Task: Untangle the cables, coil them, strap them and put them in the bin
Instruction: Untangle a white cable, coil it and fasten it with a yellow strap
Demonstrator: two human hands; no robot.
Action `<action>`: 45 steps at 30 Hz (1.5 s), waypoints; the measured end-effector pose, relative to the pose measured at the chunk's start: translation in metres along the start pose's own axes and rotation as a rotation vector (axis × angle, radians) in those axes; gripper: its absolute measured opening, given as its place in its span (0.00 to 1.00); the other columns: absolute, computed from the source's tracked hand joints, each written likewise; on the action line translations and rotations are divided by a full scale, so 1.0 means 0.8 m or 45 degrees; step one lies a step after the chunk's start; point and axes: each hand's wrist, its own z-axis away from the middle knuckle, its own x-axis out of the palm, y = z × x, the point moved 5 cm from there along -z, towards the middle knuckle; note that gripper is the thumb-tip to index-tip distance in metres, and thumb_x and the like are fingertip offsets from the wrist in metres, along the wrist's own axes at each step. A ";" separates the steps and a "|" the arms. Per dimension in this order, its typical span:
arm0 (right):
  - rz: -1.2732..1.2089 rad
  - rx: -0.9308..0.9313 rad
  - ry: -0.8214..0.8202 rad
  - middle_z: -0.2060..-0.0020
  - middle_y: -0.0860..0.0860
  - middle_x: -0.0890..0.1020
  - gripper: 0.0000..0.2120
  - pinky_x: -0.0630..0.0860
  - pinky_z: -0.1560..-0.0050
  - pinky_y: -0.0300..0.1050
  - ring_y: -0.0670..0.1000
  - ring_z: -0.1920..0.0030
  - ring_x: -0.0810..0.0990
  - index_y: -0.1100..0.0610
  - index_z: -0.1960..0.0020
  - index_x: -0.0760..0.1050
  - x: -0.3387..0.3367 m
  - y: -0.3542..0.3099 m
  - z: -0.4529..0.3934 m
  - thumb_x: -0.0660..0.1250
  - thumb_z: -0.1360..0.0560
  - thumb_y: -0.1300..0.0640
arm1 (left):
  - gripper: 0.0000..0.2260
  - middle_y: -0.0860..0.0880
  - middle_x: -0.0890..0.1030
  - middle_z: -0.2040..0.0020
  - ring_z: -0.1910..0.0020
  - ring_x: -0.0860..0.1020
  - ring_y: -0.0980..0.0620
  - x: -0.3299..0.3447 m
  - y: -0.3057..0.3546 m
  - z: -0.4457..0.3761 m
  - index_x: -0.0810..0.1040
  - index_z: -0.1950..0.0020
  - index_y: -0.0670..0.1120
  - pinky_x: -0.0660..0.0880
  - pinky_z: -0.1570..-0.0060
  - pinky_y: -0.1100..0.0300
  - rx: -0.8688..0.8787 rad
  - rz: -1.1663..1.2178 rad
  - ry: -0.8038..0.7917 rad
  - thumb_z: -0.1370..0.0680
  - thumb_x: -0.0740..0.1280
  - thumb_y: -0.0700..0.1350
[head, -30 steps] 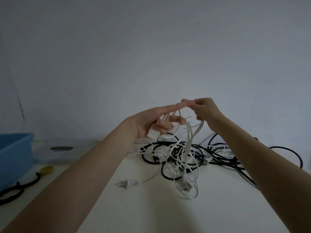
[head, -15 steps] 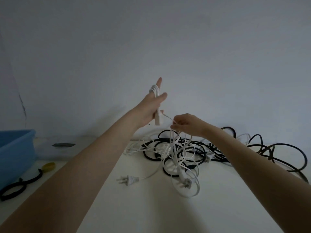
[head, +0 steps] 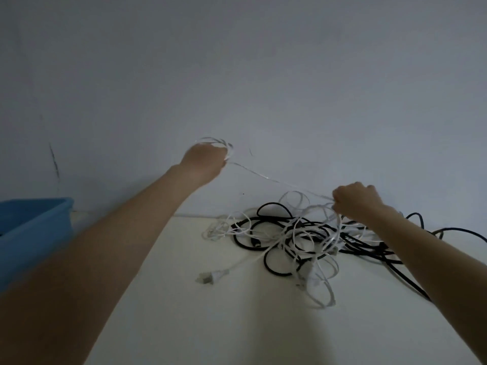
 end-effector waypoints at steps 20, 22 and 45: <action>-0.950 -0.041 0.959 0.44 0.58 0.80 0.14 0.72 0.44 0.43 0.59 0.43 0.77 0.60 0.42 0.77 -0.272 -0.009 -0.072 0.55 0.22 0.61 | 0.13 0.50 0.81 0.68 0.71 0.73 0.55 0.036 0.006 0.013 0.67 0.60 0.45 0.67 0.74 0.67 -0.234 0.879 -0.397 0.17 0.52 0.44; -0.692 0.065 0.460 0.44 0.63 0.78 0.16 0.76 0.52 0.48 0.64 0.46 0.79 0.64 0.38 0.73 -0.217 -0.014 -0.080 0.55 0.22 0.63 | 0.13 0.51 0.82 0.69 0.72 0.74 0.57 0.040 0.003 0.018 0.68 0.60 0.45 0.67 0.71 0.64 -0.293 1.079 -0.467 0.17 0.53 0.44; -1.353 -0.685 -0.873 0.57 0.49 0.83 0.15 0.69 0.72 0.35 0.44 0.74 0.71 0.59 0.36 0.71 -0.079 -0.105 0.036 0.61 0.22 0.66 | 0.26 0.45 0.71 0.31 0.54 0.83 0.37 0.063 0.058 0.024 0.58 0.24 0.49 0.81 0.59 0.48 -0.441 2.337 -0.574 0.21 0.61 0.49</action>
